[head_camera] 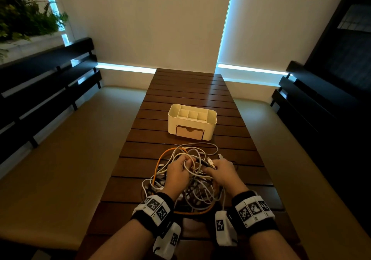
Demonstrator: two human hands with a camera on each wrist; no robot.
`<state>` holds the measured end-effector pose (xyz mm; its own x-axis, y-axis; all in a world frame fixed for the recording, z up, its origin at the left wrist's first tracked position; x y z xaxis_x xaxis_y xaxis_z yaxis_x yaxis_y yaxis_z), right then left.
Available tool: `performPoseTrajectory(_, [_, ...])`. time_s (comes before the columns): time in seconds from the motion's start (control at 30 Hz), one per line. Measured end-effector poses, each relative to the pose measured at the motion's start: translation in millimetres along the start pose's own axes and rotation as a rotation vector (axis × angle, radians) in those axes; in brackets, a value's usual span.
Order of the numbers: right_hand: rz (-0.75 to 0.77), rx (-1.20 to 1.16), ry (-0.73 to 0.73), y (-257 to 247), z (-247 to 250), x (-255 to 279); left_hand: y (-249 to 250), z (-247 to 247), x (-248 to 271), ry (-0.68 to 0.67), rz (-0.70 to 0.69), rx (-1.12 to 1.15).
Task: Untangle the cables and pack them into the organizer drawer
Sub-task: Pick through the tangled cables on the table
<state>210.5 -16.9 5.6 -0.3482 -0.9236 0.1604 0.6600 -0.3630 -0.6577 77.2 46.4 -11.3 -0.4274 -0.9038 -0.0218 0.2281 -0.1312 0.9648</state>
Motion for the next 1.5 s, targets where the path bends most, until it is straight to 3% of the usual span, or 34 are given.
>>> performPoseTrajectory(0.1, [-0.044, -0.205, 0.000, 4.7, 6.2, 3.5, 6.9, 10.8, 0.4, 0.138, -0.059, -0.112])
performPoseTrajectory(0.2, [-0.099, -0.362, 0.039, 14.2, 15.3, 4.2, 5.2, 22.9, -1.3, 0.253, -0.028, -0.165])
performPoseTrajectory(0.43, [-0.246, -0.347, 0.143, 47.5, 23.3, 1.1, -10.9, 56.8, -10.0, 0.466, 0.116, 0.042])
performPoseTrajectory(0.67, [-0.392, -0.223, 0.345, 78.3, 31.9, 4.4, -12.4, 76.9, -11.0, 0.551, 0.261, 0.575])
performPoseTrajectory(0.77, [-0.402, -0.199, 0.313, 82.6, 29.0, 6.8, 8.0, 74.0, -10.0, 0.377, 0.128, 0.335])
performPoseTrajectory(0.87, [-0.285, -0.227, 0.381, 69.9, 27.3, 4.5, 18.8, 50.9, -8.0, 0.177, 0.009, 0.059])
performPoseTrajectory(1.0, [0.007, -0.303, 0.507, 19.1, 39.9, 13.6, 21.1, 32.4, -10.5, 0.056, -0.055, -0.153])
performPoseTrajectory(1.13, [0.296, -0.555, 0.289, -41.6, 28.2, 27.7, 45.8, 15.5, -5.8, -0.018, -0.156, -0.277])
performPoseTrajectory(1.17, [0.328, -0.508, 0.265, -48.8, 25.6, 27.7, 51.2, 14.1, -5.0, -0.018, -0.177, -0.319])
performPoseTrajectory(1.3, [0.508, -0.147, 0.393, -62.9, 35.6, 25.0, 57.2, 8.2, -3.2, -0.085, -0.272, -0.410])
performPoseTrajectory(1.4, [0.679, -0.093, 0.339, -70.9, 37.6, 30.6, 57.8, 1.3, 0.9, -0.125, -0.324, -0.364])
performPoseTrajectory(1.5, [0.753, -0.032, 0.343, -72.4, 42.5, 34.5, 53.8, -3.7, -0.2, -0.135, -0.308, -0.407])
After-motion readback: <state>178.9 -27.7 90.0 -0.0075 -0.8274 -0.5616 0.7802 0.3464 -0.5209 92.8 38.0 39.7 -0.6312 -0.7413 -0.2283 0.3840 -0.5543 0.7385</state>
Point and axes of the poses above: each hand's wrist, its own x-axis away from the middle knuckle, its own z-axis out of the back of the hand, y = z × x, the point moved 7 cm from there along -x, towards the middle knuckle, and after that the axes turned 6 degrees about z, right-handed, at the moved point
